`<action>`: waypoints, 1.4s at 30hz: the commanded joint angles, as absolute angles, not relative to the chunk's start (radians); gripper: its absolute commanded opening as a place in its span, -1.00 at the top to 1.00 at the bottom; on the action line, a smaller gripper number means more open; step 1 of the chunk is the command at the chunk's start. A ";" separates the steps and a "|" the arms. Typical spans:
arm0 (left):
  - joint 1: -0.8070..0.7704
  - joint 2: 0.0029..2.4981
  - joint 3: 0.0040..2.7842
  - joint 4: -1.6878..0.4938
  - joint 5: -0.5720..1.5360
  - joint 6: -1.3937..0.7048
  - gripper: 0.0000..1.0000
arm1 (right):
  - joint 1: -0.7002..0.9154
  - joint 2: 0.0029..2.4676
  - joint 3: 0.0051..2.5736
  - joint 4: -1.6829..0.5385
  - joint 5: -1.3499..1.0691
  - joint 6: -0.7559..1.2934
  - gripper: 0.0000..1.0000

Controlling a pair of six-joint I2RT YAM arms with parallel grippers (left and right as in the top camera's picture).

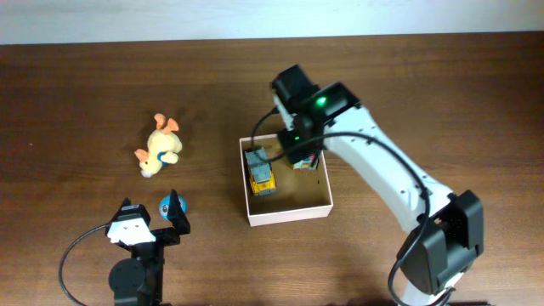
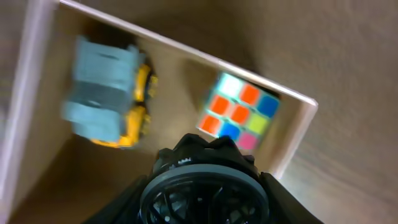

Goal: Pack container
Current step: 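Lift the puck and carry it into the box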

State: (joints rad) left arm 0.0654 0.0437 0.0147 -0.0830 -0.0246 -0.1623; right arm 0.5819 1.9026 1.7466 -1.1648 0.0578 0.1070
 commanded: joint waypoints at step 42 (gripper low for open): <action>0.071 0.036 0.009 -0.083 -0.010 -0.167 -0.98 | 0.622 2.006 1.605 -0.929 0.124 0.083 0.07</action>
State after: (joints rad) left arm 0.0654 0.0437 0.0147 -0.0830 -0.0246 -0.1623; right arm 0.6209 2.0003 1.6245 -0.9405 0.1089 0.0818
